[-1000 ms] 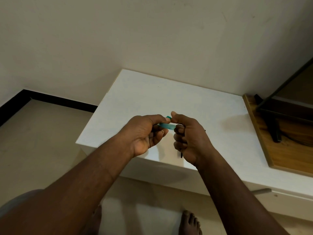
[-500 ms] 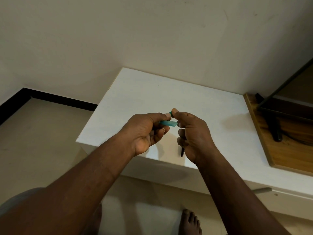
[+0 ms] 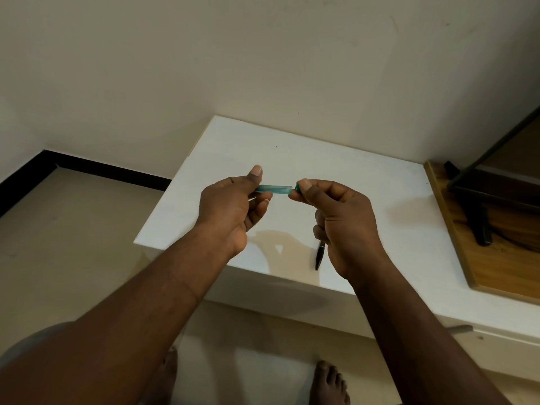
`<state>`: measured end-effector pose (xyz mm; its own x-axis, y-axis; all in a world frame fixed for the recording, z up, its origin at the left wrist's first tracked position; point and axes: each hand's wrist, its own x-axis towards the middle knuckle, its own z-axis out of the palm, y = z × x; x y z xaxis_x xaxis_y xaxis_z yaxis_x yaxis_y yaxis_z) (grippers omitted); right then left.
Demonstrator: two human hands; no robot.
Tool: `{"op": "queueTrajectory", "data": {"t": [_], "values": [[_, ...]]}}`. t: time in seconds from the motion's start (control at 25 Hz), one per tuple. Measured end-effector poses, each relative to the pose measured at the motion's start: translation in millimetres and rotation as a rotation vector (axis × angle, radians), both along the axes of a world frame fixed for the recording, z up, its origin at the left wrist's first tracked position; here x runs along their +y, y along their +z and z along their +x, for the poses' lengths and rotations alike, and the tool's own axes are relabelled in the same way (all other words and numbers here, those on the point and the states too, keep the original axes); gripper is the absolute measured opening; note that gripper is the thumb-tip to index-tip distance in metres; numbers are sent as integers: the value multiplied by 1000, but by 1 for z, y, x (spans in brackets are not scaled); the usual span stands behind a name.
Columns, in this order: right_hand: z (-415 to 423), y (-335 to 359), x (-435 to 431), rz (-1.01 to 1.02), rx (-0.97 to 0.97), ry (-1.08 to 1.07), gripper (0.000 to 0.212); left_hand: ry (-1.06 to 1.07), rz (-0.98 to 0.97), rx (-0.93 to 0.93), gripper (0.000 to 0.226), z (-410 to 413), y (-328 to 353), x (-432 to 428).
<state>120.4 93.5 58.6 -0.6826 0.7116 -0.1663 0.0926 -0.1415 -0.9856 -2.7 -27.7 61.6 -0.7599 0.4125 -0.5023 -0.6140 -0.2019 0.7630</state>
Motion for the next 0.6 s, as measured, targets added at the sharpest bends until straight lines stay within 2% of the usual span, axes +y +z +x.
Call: {"op": "queueTrajectory", "data": {"t": [0.32, 0.6], "values": [[1, -5, 2, 77, -36, 3, 12, 51, -20, 61, 23, -1, -1, 2], [1, -2, 2, 203, -65, -80, 10, -21, -56, 196, 20, 0, 0, 3]]}}
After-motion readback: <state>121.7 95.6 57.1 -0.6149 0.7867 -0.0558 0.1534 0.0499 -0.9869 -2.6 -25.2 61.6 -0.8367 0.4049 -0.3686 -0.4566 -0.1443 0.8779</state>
